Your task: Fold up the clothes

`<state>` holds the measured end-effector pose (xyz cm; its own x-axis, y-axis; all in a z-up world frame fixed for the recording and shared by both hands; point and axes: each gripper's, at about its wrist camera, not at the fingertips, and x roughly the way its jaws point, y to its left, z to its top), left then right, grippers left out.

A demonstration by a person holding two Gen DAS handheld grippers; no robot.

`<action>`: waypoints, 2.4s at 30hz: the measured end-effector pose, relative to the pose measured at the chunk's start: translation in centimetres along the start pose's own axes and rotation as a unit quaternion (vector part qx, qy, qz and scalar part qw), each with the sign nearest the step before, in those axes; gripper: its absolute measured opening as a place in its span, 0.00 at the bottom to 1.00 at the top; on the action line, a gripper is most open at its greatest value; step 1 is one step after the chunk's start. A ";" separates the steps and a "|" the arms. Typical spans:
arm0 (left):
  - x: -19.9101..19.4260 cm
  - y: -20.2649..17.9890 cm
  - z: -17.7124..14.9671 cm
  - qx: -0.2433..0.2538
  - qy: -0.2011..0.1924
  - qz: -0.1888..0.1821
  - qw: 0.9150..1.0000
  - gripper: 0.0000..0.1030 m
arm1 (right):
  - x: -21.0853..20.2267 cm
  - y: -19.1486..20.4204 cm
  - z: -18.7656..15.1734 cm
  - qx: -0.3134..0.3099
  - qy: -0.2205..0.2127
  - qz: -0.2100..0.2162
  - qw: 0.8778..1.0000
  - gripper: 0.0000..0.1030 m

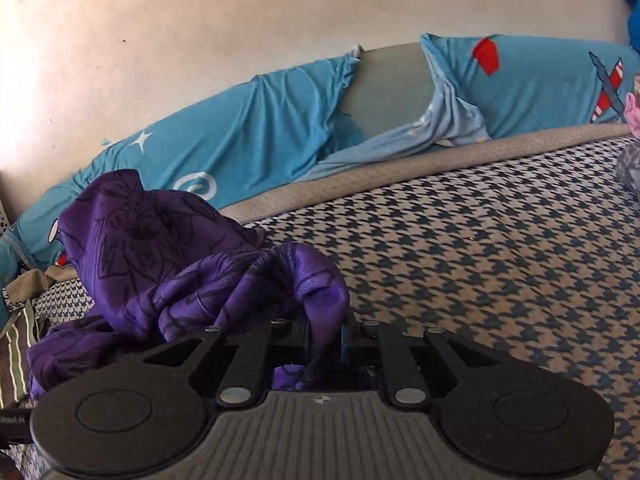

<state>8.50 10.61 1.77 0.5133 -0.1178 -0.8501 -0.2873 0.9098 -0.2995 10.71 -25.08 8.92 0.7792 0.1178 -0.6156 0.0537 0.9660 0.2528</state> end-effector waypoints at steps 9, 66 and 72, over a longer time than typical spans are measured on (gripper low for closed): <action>-4.1 -2.6 0.5 0.037 -0.082 -0.041 0.995 1.00 | 0.8 -3.5 -3.5 0.006 0.052 -0.044 0.998 0.12; 2.3 -7.2 0.7 0.050 0.006 0.010 0.999 1.00 | 2.6 7.3 -2.8 -0.319 -0.064 0.059 0.944 0.73; 2.3 -7.4 0.3 0.079 0.002 0.025 0.997 1.00 | 3.9 7.8 -3.4 -0.329 -0.064 0.047 0.941 0.72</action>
<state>12.02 3.74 2.14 0.4982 -0.0727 -0.8640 -0.1806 0.9659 -0.1854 12.04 -16.35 6.00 0.8323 0.2217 -0.5080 -0.3846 0.8910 -0.2413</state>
